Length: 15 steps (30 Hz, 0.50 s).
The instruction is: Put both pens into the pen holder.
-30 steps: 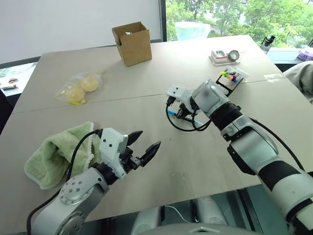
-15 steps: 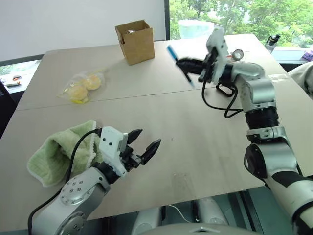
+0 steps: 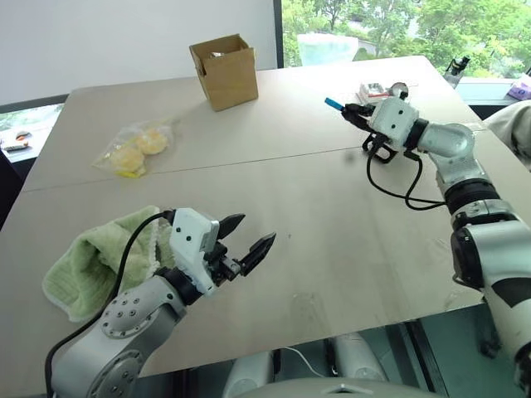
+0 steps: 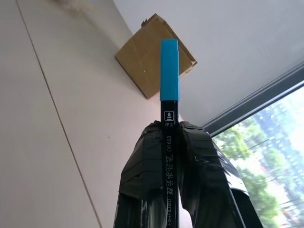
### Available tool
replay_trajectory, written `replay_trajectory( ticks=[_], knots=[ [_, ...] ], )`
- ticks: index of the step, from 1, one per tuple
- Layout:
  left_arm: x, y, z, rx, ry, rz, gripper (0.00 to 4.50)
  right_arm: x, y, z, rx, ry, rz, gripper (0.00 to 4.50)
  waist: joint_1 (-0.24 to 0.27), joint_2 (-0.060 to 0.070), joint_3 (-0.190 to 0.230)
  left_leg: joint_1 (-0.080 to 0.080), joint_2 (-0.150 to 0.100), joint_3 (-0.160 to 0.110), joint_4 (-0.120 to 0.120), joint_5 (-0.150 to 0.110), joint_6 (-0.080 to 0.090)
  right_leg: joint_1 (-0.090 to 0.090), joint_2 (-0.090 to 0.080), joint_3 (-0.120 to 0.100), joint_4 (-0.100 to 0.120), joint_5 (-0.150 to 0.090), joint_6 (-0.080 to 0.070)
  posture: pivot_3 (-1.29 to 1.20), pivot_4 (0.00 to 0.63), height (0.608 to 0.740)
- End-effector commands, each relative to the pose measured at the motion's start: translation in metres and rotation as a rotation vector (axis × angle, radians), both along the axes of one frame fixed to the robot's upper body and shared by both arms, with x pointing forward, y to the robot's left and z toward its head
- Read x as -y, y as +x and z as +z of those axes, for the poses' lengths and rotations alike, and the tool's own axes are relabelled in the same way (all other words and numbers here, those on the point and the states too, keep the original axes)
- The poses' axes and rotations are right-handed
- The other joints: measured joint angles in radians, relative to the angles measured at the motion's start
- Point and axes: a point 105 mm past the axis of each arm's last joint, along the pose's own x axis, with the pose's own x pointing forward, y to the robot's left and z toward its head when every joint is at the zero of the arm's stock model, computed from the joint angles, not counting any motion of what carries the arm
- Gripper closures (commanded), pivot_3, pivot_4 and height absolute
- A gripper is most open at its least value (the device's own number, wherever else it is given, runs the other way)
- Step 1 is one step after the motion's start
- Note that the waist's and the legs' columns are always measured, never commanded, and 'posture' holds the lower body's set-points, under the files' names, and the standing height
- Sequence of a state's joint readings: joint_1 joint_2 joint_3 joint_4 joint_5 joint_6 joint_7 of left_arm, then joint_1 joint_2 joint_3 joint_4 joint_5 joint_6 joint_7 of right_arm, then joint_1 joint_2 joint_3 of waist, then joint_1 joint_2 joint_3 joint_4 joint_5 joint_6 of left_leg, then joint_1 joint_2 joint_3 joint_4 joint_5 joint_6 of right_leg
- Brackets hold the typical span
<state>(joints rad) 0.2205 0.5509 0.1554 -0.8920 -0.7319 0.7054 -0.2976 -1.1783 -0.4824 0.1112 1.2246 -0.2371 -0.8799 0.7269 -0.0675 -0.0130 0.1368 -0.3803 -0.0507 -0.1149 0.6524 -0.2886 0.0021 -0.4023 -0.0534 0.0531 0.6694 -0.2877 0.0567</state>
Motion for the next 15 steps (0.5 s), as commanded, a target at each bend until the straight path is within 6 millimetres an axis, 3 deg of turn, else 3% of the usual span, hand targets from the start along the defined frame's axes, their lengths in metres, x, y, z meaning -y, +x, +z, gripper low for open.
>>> replay_trajectory(
  ticks=[1,15],
  knots=[
    [0.001,-0.003,0.006,0.028,-0.001,-0.014,0.58,-0.004,-0.001,0.016,0.093,-0.024,0.006,4.47,-0.001,0.000,0.000,0.000,0.000,0.000,0.000,0.000,0.000,0.000,0.000,0.000,0.000,0.000,0.000,0.00,0.150,0.740],
    [-0.004,-0.007,0.002,0.025,0.013,0.003,0.58,0.019,0.020,0.015,0.111,-0.077,-0.207,4.47,0.002,0.000,0.000,0.000,0.000,0.000,0.000,0.000,0.000,0.000,0.000,0.000,0.000,0.000,0.000,0.00,0.150,0.740]
  ],
)
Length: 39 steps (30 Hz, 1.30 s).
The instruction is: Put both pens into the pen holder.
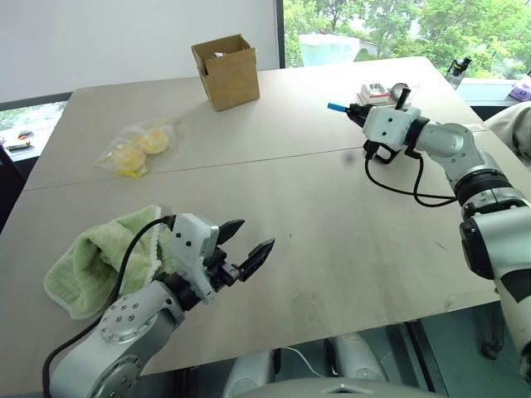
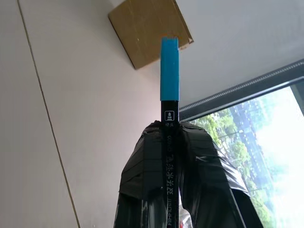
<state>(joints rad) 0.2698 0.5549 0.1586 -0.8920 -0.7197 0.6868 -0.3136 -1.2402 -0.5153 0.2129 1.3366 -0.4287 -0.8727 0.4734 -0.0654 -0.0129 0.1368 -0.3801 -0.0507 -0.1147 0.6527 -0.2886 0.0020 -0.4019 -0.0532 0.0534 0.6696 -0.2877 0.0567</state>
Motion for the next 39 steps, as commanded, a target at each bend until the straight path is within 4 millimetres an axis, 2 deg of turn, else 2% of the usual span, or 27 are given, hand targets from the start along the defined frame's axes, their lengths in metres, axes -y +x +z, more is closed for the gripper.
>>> replay_trajectory(
  ticks=[1,5,9,13,17,19,22,24,28,31,38,39],
  knots=[
    [-0.001,-0.002,0.009,0.051,0.008,-0.003,0.58,0.009,0.007,0.022,0.061,0.031,-0.069,4.47,0.000,0.000,0.000,0.000,0.000,0.000,0.000,0.000,0.000,0.000,0.000,0.000,0.000,0.000,0.000,0.00,0.150,0.740],
    [-0.002,-0.003,0.009,0.050,0.011,-0.001,0.58,0.023,0.015,0.029,0.041,0.150,-0.168,4.47,0.000,0.000,0.000,0.000,0.000,0.000,0.000,0.000,0.000,0.000,0.000,0.000,0.000,0.000,0.000,0.00,0.150,0.740],
    [-0.007,0.002,0.014,0.059,-0.036,0.040,0.58,0.025,0.023,0.041,-0.171,0.467,-0.171,4.47,-0.004,0.000,0.000,0.000,0.000,0.000,0.000,0.000,0.000,0.000,0.000,0.001,0.000,0.000,0.000,0.00,0.150,0.740],
    [-0.008,0.011,0.027,0.069,-0.161,0.057,0.58,0.007,0.025,0.057,-0.511,0.866,-0.019,4.47,-0.004,0.000,0.000,0.000,0.001,0.000,0.001,0.000,0.000,0.000,0.000,0.001,0.001,0.000,0.000,0.00,0.150,0.740],
    [-0.001,0.024,0.032,0.057,-0.203,0.015,0.58,-0.011,0.027,0.065,-0.824,1.145,0.023,4.47,0.003,0.000,0.000,0.000,0.000,-0.001,0.001,0.000,0.000,0.000,-0.001,-0.001,0.002,0.000,0.000,0.00,0.150,0.740],
    [0.007,0.036,0.035,0.055,-0.225,-0.010,0.58,-0.019,0.024,0.063,-0.938,1.202,0.041,4.47,0.015,0.000,0.000,-0.001,-0.001,-0.002,0.001,0.000,0.000,0.000,-0.001,-0.003,0.002,0.000,0.000,0.00,0.150,0.740],
    [0.029,0.066,0.039,0.065,-0.222,-0.039,0.58,-0.029,0.020,0.052,-1.101,1.308,-0.003,4.47,0.032,0.000,0.000,-0.001,-0.001,-0.003,0.002,0.000,0.000,0.000,-0.001,-0.003,0.002,0.000,0.000,0.00,0.150,0.740],
    [0.039,0.076,0.042,0.071,-0.226,-0.049,0.58,-0.033,0.016,0.046,-1.155,1.341,-0.024,4.47,0.029,0.000,0.000,-0.003,-0.002,-0.005,0.004,0.000,0.000,0.000,-0.001,-0.006,0.004,0.000,0.000,0.00,0.150,0.740],
    [0.068,0.093,0.053,0.080,-0.286,-0.093,0.58,-0.058,-0.019,0.035,-1.319,1.427,0.048,4.47,0.022,0.000,-0.001,-0.008,-0.001,-0.007,0.012,0.000,0.000,-0.001,-0.002,-0.008,0.009,0.000,0.000,0.00,0.150,0.740],
    [0.070,0.097,0.052,0.065,-0.314,-0.068,0.58,-0.065,-0.035,0.034,-1.330,1.472,0.058,4.47,0.003,0.000,-0.001,-0.017,-0.001,-0.006,0.015,0.000,0.000,-0.009,-0.002,-0.008,0.010,0.000,0.000,0.00,0.150,0.740],
    [0.069,0.102,0.051,0.026,-0.353,-0.037,0.58,-0.080,-0.061,0.031,-1.374,1.547,0.096,4.47,-0.004,0.000,-0.002,-0.014,-0.001,-0.006,0.015,0.000,0.000,-0.009,-0.002,-0.008,0.010,0.000,0.001,0.00,0.150,0.740],
    [0.068,0.102,0.051,0.025,-0.356,-0.035,0.84,-0.081,-0.063,0.030,-1.376,1.555,0.095,4.49,-0.003,0.000,-0.002,-0.014,-0.001,-0.006,0.015,0.000,0.000,-0.009,-0.002,-0.008,0.010,0.000,0.001,0.00,0.150,0.740]
  ],
)
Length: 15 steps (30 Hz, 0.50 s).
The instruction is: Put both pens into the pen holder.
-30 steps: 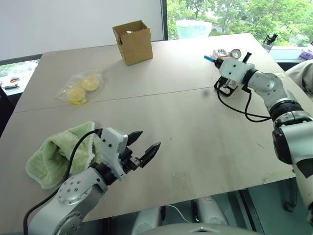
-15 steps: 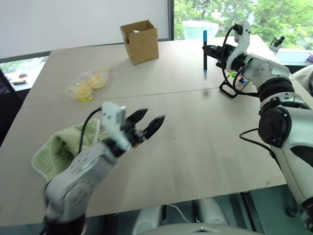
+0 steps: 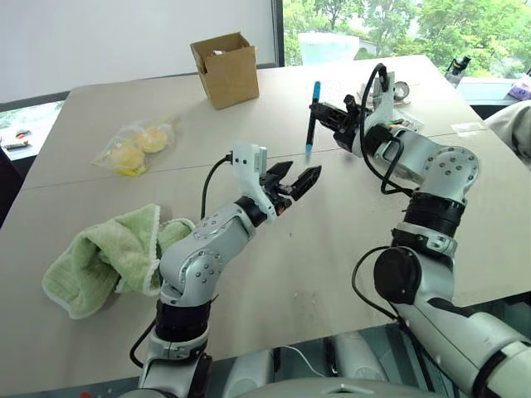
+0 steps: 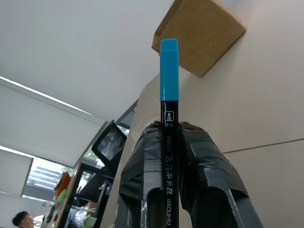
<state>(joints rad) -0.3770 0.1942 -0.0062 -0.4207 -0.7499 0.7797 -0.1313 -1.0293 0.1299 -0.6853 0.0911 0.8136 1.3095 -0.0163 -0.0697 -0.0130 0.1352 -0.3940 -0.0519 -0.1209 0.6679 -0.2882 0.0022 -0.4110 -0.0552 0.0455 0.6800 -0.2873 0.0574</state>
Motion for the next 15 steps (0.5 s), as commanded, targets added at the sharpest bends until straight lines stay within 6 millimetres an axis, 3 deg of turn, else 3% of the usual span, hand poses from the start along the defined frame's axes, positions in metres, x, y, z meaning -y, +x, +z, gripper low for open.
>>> replay_trajectory(
  ticks=[1,2,8,12,14,15],
  knots=[
    [-0.002,-0.001,0.011,0.032,-0.020,0.001,1.13,-0.001,-0.010,0.009,0.026,0.035,-0.009,4.50,0.003,0.000,0.000,0.000,-0.001,0.000,0.000,0.000,0.000,0.000,0.000,0.000,0.000,0.000,0.000,0.00,0.150,0.740],
    [-0.002,0.000,0.011,0.033,-0.021,0.002,1.40,-0.002,-0.011,0.008,0.022,0.037,-0.008,4.50,0.003,0.000,0.000,0.000,-0.002,0.000,0.000,0.000,0.000,0.000,0.000,0.000,0.000,0.001,0.001,0.00,0.150,0.740],
    [-0.001,0.000,0.014,0.042,-0.030,-0.003,4.47,-0.006,-0.019,0.003,0.015,0.026,0.002,4.50,0.000,0.000,0.000,0.000,-0.003,0.000,0.000,0.000,0.000,0.000,0.000,0.001,0.000,0.001,0.002,0.00,0.150,0.740],
    [0.000,-0.003,0.016,0.052,-0.030,-0.015,4.47,-0.005,-0.020,-0.001,0.006,0.016,0.001,4.50,-0.002,0.000,0.000,0.000,-0.003,0.000,0.000,0.000,0.000,0.000,0.000,0.001,0.000,0.001,0.002,0.00,0.150,0.740],
    [-0.001,-0.004,0.016,0.055,-0.025,-0.019,4.50,-0.005,-0.021,-0.003,0.004,0.010,0.011,3.59,-0.001,0.000,0.000,0.000,-0.003,0.000,0.000,0.000,0.000,0.000,0.000,0.001,0.000,0.001,0.002,0.00,0.150,0.740],
    [-0.001,-0.005,0.015,0.060,-0.015,-0.023,4.50,-0.005,-0.022,-0.004,0.003,0.009,0.018,3.37,-0.002,0.000,0.000,0.000,-0.003,0.000,0.000,0.000,0.000,0.000,0.000,0.001,0.000,0.001,0.002,0.00,0.150,0.740]
  ],
)
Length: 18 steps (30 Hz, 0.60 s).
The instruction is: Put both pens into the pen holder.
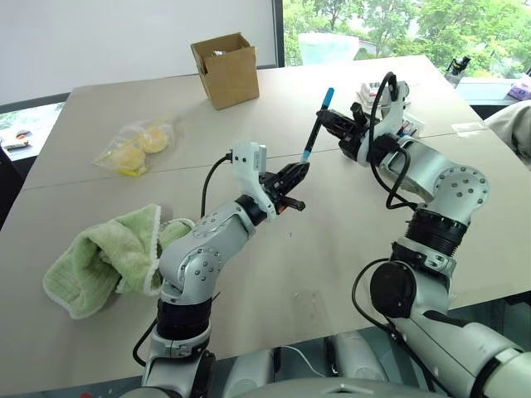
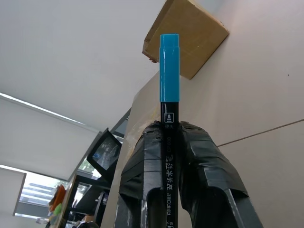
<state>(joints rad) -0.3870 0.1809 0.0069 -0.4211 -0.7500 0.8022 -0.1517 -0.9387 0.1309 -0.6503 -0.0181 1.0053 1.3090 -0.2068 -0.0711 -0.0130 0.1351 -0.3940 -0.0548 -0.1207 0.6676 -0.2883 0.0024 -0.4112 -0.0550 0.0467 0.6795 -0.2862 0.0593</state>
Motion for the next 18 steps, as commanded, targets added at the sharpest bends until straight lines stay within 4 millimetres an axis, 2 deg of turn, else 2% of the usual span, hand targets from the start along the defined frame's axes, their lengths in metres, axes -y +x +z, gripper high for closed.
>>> replay_trajectory(
  ticks=[1,6,13,18],
  knots=[
    [-0.004,-0.005,0.013,0.067,0.003,-0.005,4.50,-0.014,-0.010,0.001,0.026,0.010,0.075,2.82,0.000,0.000,0.000,0.000,0.000,0.000,0.000,0.000,0.000,0.000,0.000,0.000,0.000,0.000,0.000,0.00,0.150,0.740],
    [-0.007,-0.017,0.006,0.104,0.102,-0.062,4.50,-0.011,-0.013,-0.004,0.042,-0.070,0.134,0.63,-0.001,0.000,0.000,0.000,0.000,0.000,0.000,0.000,0.000,0.000,0.000,0.000,0.000,0.000,0.000,0.00,0.150,0.740],
    [-0.016,-0.027,-0.001,0.135,0.201,-0.115,4.50,0.009,-0.013,-0.002,0.127,-0.252,0.235,0.63,0.004,0.000,0.000,0.000,-0.001,0.000,0.000,0.000,0.000,0.001,0.001,-0.001,-0.001,0.000,0.000,0.00,0.150,0.740],
    [-0.016,-0.028,-0.002,0.148,0.213,-0.133,4.50,0.011,-0.014,-0.005,0.150,-0.315,0.307,0.63,0.002,0.000,0.000,0.000,0.000,0.000,0.000,0.000,0.000,0.001,0.000,0.000,-0.001,0.000,0.000,0.00,0.150,0.740]
  ],
)
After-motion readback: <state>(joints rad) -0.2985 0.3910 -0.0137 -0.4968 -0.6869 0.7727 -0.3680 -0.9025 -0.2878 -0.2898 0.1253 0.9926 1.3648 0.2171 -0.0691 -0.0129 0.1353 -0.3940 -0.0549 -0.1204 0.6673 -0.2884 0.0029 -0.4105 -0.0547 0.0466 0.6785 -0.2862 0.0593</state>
